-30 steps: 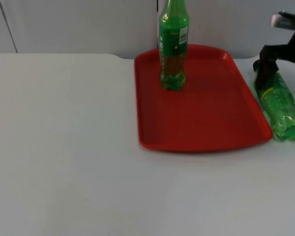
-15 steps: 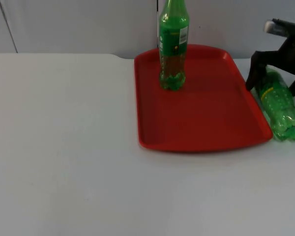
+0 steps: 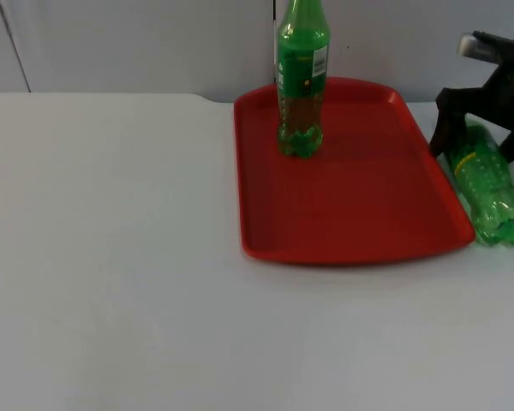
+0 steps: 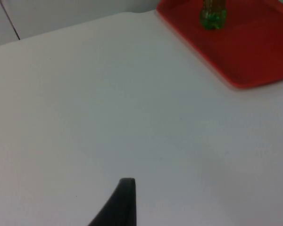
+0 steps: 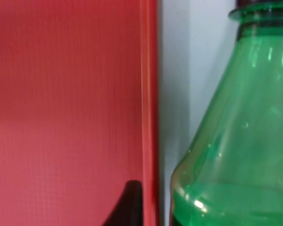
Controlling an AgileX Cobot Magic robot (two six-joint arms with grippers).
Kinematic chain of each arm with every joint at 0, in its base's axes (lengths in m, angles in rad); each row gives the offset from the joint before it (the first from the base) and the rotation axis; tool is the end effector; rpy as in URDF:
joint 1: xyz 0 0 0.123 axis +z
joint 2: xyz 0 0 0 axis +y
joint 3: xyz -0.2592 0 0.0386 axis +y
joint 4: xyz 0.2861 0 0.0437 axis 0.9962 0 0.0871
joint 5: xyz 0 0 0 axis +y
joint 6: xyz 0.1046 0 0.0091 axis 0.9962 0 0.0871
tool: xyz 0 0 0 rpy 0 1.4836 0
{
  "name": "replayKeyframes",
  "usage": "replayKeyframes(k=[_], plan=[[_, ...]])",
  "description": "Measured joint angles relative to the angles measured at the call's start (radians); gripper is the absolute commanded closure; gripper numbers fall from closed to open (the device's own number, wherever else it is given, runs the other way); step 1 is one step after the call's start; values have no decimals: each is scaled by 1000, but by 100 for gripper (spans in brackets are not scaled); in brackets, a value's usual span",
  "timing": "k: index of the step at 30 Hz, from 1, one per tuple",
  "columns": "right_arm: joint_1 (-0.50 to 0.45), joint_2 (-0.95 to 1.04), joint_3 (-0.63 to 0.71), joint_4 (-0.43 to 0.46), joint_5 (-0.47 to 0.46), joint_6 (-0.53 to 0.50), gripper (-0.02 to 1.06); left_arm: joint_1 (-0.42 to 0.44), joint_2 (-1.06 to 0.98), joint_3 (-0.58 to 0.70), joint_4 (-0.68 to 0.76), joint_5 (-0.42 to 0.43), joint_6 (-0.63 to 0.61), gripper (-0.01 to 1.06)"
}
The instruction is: Place the bottle upright on the tray.
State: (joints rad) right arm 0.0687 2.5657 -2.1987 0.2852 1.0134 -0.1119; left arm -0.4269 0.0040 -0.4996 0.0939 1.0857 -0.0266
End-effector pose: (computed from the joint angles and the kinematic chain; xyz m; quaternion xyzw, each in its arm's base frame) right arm 0.5478 0.0628 0.0724 -0.0309 0.9815 0.1269 0.1397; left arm 0.0615 -0.0184 0.2868 0.1687 0.8431 -0.0686 0.5059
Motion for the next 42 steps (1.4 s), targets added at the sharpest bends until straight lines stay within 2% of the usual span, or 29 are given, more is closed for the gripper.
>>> replayKeyframes(k=[3, 5, 6, 11, 13, 19, 28, 38, 42], plan=[[0, 2, 0, 1, 3, 0, 40, 0, 0, 0, 0, 0, 0, 0], [0, 2, 0, 2, 4, 0, 57, 0, 0, 0, 0, 0, 0, 0], [0, 2, 0, 2, 4, 0, 57, 0, 0, 0, 0, 0, 0, 0], [0, 2, 0, 2, 9, 0, 101, 0, 0, 0, 0, 0, 0, 0], [0, 2, 0, 2, 23, 0, 105, 0, 0, 0, 0, 0, 0, 0], [0, -27, 0, 0, 55, -16, 105, 0, 0, 0, 0, 0, 0, 0], [0, -191, 0, 0, 77, -25, 105, 0, 0, 0, 0, 0, 0, 0], [0, -373, 0, 0, 157, -42, 105, 0, 0, 0, 0, 0, 0, 0], [0, -426, 0, -35, 189, -40, 105, 0, 0, 0, 0, 0, 0, 0]])
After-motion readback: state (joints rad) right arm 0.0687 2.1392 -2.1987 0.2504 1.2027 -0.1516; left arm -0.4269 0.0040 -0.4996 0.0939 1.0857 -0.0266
